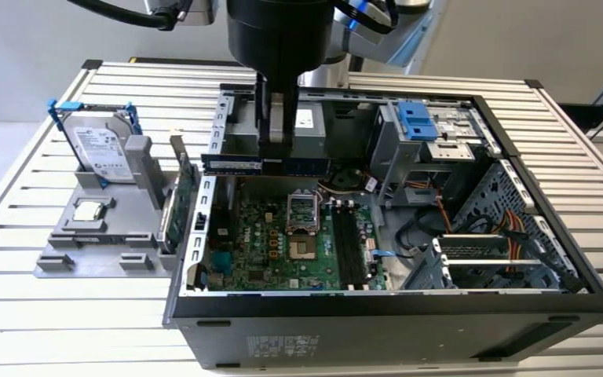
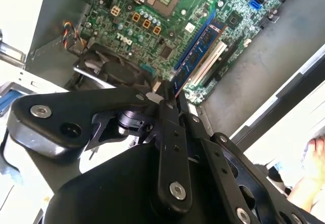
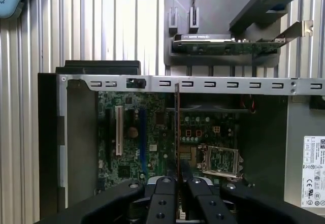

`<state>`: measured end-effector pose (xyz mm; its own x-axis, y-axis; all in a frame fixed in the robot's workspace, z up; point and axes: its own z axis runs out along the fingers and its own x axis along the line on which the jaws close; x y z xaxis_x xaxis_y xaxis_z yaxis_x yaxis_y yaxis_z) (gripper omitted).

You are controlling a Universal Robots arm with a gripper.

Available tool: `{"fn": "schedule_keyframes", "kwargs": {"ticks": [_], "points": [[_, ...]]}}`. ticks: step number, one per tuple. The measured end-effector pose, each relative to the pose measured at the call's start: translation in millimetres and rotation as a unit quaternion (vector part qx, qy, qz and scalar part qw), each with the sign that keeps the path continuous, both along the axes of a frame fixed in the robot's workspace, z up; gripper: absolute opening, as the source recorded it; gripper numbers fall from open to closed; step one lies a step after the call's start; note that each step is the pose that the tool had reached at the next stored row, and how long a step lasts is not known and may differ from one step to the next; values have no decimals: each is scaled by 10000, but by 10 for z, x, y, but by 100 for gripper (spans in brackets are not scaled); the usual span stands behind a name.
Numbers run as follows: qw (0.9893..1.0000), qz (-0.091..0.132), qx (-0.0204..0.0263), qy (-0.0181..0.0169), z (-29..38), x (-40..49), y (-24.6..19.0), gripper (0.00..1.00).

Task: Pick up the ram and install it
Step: 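Pick up the ram and move it above insertion slot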

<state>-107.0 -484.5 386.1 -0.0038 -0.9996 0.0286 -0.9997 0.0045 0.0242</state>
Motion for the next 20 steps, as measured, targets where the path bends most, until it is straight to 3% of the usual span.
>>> {"fn": "schedule_keyframes", "kwargs": {"ticks": [10,20], "points": [[10000,0,0,8,0,148,-1,0],[10000,-97,0,10,0,236,0,0]]}}
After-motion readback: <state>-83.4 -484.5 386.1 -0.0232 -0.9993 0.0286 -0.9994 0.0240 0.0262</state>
